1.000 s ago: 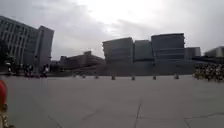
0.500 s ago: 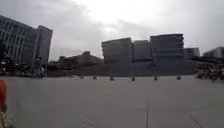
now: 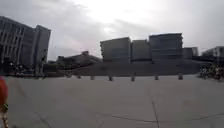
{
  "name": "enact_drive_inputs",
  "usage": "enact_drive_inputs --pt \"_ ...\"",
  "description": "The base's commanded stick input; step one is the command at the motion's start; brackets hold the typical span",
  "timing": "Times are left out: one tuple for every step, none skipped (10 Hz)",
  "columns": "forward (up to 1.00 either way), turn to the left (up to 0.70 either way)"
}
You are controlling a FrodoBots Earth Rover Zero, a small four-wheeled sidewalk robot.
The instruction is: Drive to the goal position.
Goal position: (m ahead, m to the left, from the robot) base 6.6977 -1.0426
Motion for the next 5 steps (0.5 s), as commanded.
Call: enact_drive_inputs --pt "0.85 0.00" --pt "0.85 0.00" --pt "0.85 0.00" --pt "0.85 0.00" --pt "0.85 0.00"
